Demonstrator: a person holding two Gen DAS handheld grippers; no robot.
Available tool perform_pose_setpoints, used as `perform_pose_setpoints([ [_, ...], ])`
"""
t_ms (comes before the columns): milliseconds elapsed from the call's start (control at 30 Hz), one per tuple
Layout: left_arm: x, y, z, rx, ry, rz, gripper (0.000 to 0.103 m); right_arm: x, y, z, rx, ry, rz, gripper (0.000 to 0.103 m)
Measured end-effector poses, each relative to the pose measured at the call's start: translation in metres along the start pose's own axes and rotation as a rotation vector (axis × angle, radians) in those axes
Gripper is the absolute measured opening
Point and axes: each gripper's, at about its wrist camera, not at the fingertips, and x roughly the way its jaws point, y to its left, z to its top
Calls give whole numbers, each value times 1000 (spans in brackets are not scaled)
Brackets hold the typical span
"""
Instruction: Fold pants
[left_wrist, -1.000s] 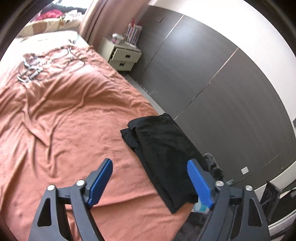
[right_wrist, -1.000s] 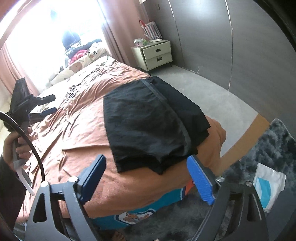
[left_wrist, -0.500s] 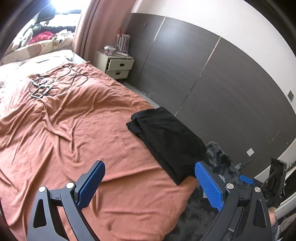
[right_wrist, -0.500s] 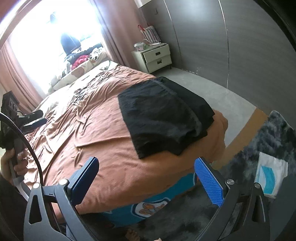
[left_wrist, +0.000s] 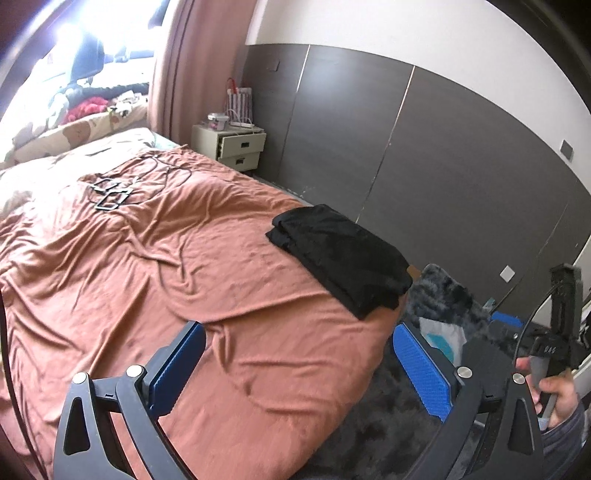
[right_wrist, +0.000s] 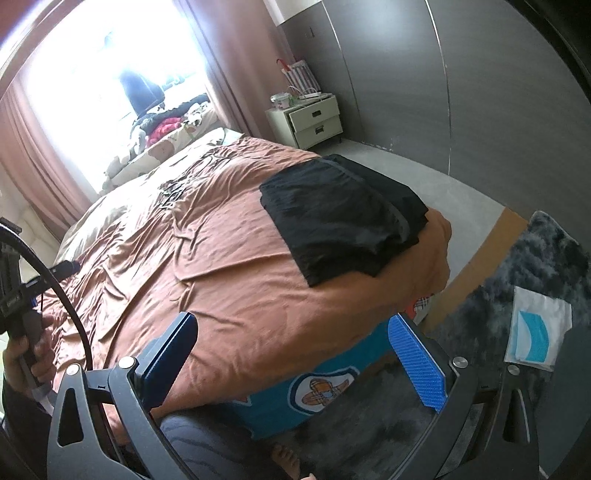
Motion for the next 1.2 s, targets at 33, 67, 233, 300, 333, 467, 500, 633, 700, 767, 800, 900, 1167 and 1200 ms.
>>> perform_pose_setpoints([
  [33,-6,2,-6,-11,-6,-1,103,-4,4,-3,-7,-9,10,103],
  [67,-10,2,-10,-15,-10,0,103,-5,6,-6,-10,-9,14,103],
  [233,-39,-4,-33,10,-39,37,103,-17,22,-19,-42,-46,24,103],
  [300,-54,-5,-42,9,-59,51,103,-19,31,-26,-68,-52,24,103],
  [333,-60,-4,-44,4,-71,61,103,-21,34,-29,-77,-54,25,103],
  [467,-88,-4,-58,-12,-115,97,103,-25,46,-43,-96,-68,41,103],
  [500,-93,-4,-62,-12,-121,103,103,-26,48,-47,-103,-71,47,103],
  [633,-115,-5,-78,-20,-144,126,103,-32,63,-62,-132,-77,69,103],
  [700,-126,-7,-86,-16,-159,144,103,-36,70,-70,-140,-76,102,103],
  [767,-138,-7,-96,-18,-174,154,103,-39,78,-78,-166,-77,102,103],
  [800,-142,-7,-100,-23,-180,157,103,-40,81,-82,-175,-78,106,103],
  [900,-155,-8,-113,-29,-202,188,103,-44,92,-93,-201,-92,117,103],
  [1167,-186,-1,-153,-79,-237,249,103,-53,118,-119,-268,-113,94,103],
  [1200,-190,1,-159,-86,-242,261,103,-53,121,-122,-277,-113,90,103],
])
